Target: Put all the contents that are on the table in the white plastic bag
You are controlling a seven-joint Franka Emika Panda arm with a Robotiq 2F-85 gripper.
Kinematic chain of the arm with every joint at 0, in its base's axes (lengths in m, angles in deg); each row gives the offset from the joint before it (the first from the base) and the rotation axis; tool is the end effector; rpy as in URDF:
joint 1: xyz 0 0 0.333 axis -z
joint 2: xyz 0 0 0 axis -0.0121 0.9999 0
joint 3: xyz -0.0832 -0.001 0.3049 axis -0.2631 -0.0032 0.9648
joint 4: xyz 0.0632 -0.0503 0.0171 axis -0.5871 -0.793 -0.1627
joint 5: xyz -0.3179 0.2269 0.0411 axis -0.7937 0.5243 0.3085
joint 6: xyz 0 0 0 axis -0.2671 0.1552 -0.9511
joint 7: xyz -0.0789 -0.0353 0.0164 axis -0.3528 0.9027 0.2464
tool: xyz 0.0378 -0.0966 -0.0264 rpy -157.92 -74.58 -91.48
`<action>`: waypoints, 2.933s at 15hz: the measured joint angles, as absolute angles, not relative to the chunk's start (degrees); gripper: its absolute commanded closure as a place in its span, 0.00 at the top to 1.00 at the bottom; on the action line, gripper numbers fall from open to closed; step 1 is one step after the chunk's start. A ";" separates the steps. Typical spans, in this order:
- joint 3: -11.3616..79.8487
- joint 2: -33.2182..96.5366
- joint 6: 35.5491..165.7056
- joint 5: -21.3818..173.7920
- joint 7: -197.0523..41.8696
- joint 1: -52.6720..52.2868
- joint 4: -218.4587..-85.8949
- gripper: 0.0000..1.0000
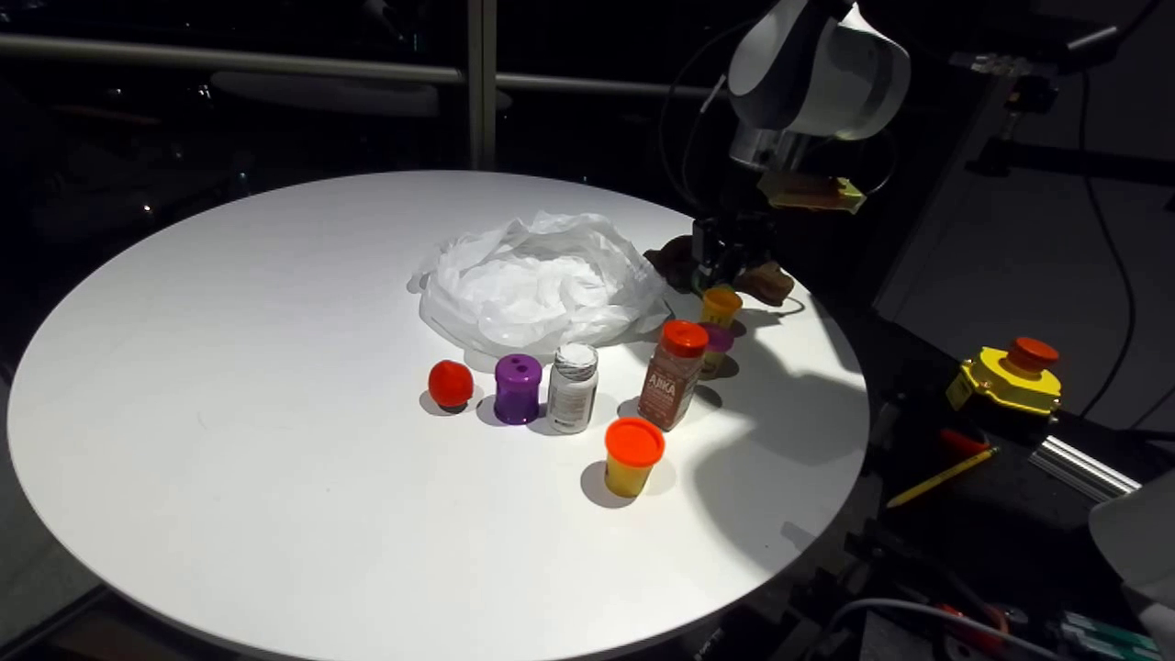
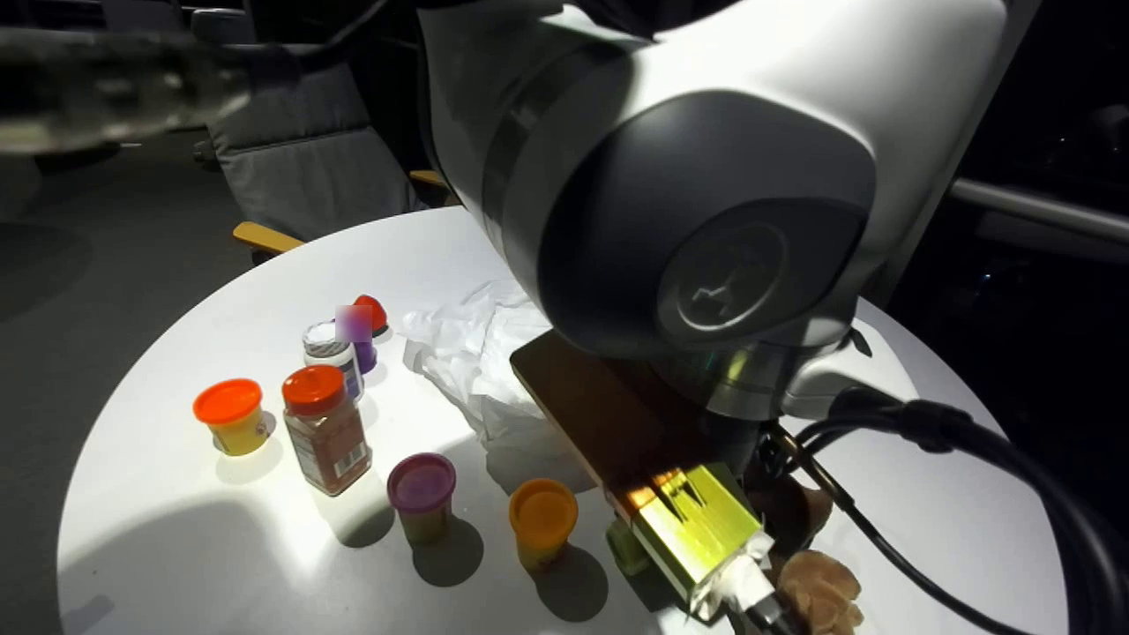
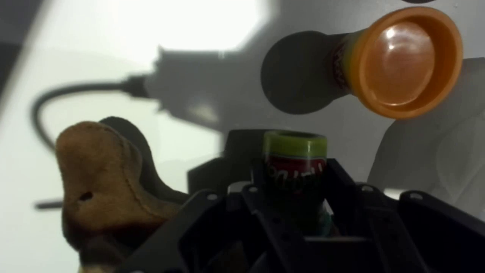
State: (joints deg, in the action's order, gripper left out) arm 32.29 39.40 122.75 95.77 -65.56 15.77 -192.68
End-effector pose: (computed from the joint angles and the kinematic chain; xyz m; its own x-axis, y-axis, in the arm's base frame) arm 0.4768 -0.1976 0.1593 0.8801 -0.4748 0.0001 -0.4735 -0.8778 -0.0717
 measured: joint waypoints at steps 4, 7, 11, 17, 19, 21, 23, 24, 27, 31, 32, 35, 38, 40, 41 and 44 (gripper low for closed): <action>32.12 31.45 122.73 90.04 -70.77 10.66 -196.96 0.19; 32.18 25.46 123.00 81.71 -77.64 4.61 -198.82 0.19; 32.85 26.30 131.91 73.29 -81.92 -0.49 -197.45 0.18; 34.01 40.20 157.35 74.49 -81.33 0.06 -192.89 0.16; 37.07 44.72 161.85 74.74 -81.20 3.07 -191.00 0.16; 41.30 48.42 164.05 74.47 -81.14 7.32 -189.15 0.16; 45.34 51.24 164.89 73.30 -81.14 11.60 -187.58 0.66; 47.22 52.28 165.06 72.51 -81.14 13.62 -186.97 0.67; 52.44 53.21 165.80 69.22 -81.13 19.11 -186.44 0.89; 60.69 50.93 165.83 64.04 -81.49 27.02 -187.74 1.00; 62.84 49.74 165.26 63.38 -81.85 29.07 -188.70 1.00; 68.11 42.65 154.61 63.57 -84.22 34.71 -193.74 1.00; 77.19 35.24 140.62 65.49 -85.98 43.65 -199.19 1.00; 82.35 31.04 132.04 69.57 -85.97 48.83 -201.73 1.00; 83.79 29.04 128.04 71.71 -85.97 50.59 -202.55 1.00; 82.30 23.56 117.61 77.59 -85.84 51.23 -203.64 1.00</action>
